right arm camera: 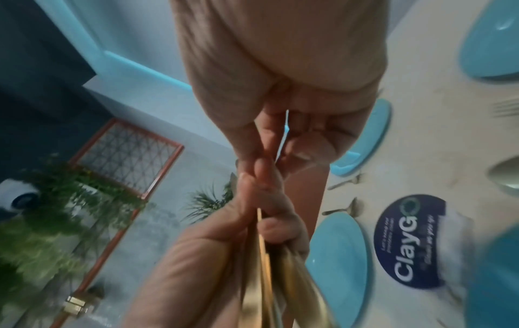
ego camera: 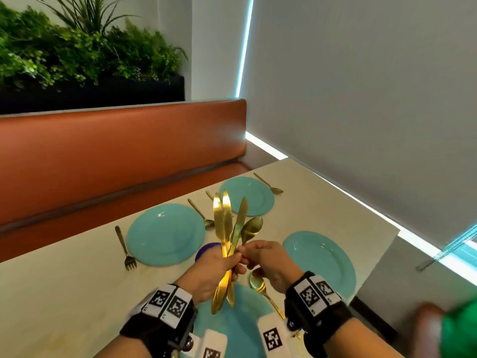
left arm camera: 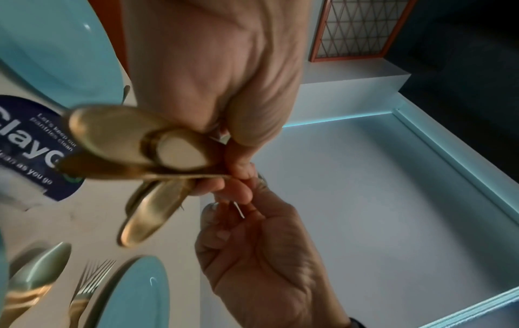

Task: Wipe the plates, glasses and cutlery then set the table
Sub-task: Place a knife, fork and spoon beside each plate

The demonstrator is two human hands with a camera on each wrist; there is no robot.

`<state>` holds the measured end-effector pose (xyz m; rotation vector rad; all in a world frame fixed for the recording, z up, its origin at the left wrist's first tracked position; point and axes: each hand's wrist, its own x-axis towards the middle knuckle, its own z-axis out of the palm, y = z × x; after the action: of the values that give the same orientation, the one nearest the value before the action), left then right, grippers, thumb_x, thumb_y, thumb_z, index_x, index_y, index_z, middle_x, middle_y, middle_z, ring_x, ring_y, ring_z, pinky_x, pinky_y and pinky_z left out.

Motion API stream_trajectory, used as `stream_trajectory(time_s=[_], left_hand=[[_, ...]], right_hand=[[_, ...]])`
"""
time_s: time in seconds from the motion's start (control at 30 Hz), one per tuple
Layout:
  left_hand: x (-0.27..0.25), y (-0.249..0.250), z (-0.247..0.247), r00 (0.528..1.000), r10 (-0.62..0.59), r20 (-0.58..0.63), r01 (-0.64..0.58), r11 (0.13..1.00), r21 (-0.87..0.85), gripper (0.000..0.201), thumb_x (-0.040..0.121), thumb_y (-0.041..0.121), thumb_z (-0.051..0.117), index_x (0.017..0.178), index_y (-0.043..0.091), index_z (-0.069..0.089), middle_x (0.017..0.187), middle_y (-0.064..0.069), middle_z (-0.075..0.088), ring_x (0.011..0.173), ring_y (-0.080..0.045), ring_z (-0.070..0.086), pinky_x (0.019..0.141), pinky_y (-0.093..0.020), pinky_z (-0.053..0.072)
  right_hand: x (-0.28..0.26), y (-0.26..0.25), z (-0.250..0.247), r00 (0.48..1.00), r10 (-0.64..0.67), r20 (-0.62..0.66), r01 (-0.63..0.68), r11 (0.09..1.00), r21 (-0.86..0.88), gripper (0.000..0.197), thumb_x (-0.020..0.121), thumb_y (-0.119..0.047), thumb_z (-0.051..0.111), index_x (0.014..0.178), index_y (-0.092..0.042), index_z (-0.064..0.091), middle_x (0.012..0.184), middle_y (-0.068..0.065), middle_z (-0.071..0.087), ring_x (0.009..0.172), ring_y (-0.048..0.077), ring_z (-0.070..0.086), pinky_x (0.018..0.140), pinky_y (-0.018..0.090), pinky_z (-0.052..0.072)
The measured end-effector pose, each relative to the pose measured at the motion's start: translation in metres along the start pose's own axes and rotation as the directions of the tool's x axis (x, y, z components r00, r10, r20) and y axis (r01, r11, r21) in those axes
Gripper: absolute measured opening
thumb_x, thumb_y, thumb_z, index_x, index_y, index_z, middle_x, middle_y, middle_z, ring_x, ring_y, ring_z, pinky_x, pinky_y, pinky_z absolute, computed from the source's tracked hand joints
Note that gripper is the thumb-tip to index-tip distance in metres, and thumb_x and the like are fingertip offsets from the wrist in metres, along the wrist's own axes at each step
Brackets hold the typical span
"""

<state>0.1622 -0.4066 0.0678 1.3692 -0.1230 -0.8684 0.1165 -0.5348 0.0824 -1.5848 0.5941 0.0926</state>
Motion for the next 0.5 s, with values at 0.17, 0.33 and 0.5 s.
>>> stream_trajectory(time_s=[0.17,0.33,0.5], left_hand=[[-0.006,-0.011,0.009,0.998,-0.054,0.016,0.055,0.997,-0.054,0.018,0.098,0.005,0.042,0.093,0.004,0.060,0.074,-0.006,0.064,0.051,-0.007,0.060,0.048,-0.018,0.046],[0.014,-0.029,0.008,0.975,-0.203,-0.095,0.187,0.971,-0.152,0.013,0.098,0.005,0.043,0.107,0.001,0.051,0.074,-0.011,0.063,0.055,-0.015,0.059,0.045,-0.022,0.048],[0.046,-0.036,0.013,0.918,-0.365,-0.153,0.332,0.920,-0.208,0.011,0.099,0.013,0.044,0.106,0.011,0.052,0.076,-0.009,0.062,0.062,-0.017,0.058,0.051,-0.032,0.054]], right_hand=[[-0.008,0.016,-0.008,0.999,0.050,-0.005,-0.049,0.983,0.179,0.014,0.086,-0.017,0.063,0.073,-0.012,0.061,0.062,0.000,0.061,0.057,0.012,0.046,0.049,0.022,0.035],[0.015,0.017,-0.054,0.986,0.043,-0.162,-0.017,0.987,0.159,0.018,0.087,-0.017,0.062,0.072,-0.010,0.056,0.066,0.004,0.060,0.043,0.011,0.044,0.043,0.021,0.032],[0.062,0.032,-0.146,0.952,0.074,-0.298,-0.098,0.993,-0.068,0.018,0.084,-0.014,0.066,0.070,-0.008,0.059,0.065,0.007,0.056,0.039,0.013,0.042,0.040,0.019,0.030]])
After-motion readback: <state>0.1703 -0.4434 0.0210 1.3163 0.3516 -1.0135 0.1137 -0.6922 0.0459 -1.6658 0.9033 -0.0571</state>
